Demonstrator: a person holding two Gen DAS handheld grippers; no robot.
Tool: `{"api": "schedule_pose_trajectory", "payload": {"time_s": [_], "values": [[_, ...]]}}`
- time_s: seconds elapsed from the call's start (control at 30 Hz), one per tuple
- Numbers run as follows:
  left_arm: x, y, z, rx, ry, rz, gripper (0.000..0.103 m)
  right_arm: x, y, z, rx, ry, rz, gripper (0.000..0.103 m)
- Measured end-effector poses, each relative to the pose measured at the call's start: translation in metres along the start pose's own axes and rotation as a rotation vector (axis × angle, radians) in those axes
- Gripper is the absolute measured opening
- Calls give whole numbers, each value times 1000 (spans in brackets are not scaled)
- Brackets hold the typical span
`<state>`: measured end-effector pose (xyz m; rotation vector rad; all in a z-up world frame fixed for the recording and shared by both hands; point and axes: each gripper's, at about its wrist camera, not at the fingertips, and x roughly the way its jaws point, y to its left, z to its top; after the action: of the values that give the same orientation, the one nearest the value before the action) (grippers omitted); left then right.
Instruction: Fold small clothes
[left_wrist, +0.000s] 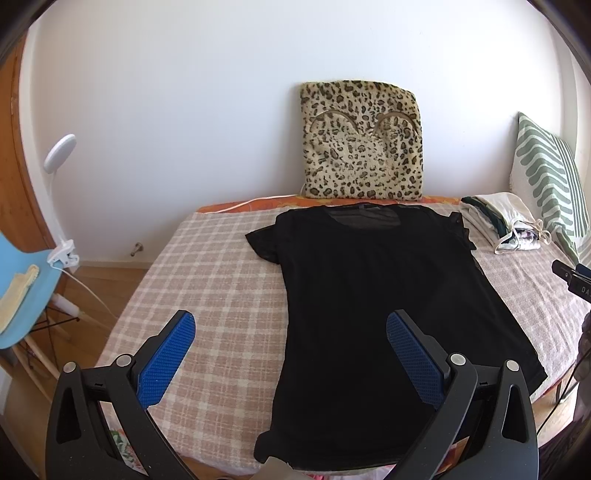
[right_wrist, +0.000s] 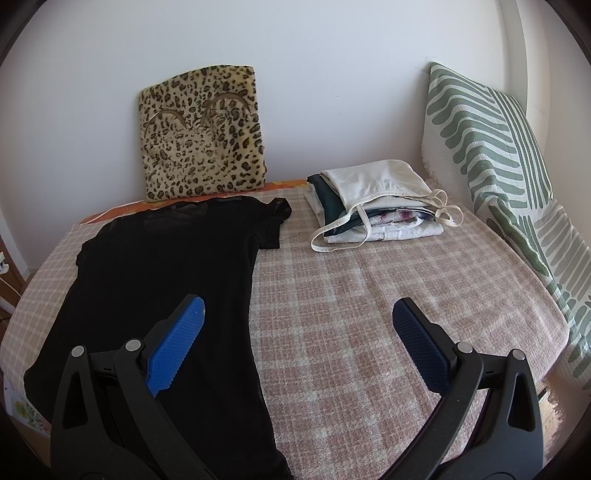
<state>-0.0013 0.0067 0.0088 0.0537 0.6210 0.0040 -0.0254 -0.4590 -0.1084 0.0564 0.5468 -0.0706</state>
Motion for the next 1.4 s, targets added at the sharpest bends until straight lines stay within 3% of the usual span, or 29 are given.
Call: {"api": "schedule_pose_trajectory", "payload": {"time_s": [1.13,1.4], "values": [[1,3,0,2,6,10,103,1,2,0,2,-4,0,103],[8,27,-7,-67,41,-4,103,8,12,4,15,7,21,103]]}}
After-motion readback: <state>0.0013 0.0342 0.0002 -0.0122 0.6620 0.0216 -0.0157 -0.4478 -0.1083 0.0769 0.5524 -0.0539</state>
